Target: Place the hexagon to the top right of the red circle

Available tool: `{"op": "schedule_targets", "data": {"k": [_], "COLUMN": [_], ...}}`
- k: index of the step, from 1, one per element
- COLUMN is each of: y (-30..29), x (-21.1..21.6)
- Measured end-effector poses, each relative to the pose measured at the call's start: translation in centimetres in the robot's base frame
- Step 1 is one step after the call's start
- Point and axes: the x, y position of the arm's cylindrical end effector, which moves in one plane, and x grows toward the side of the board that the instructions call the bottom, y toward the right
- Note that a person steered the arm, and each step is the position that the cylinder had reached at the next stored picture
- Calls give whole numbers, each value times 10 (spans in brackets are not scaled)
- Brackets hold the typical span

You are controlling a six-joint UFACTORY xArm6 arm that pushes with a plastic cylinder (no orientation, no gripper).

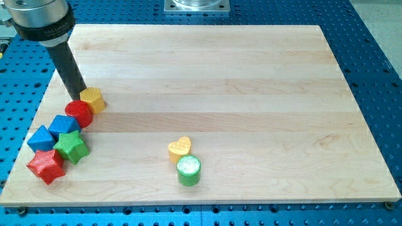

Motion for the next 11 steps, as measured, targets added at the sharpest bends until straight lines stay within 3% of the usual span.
{"op": "schedule_targets", "data": {"k": [2, 3, 6, 8, 9, 11], "y": [-20, -76, -78, -72, -51, 32], "x": [-14, 1, 136, 84, 37, 29]}}
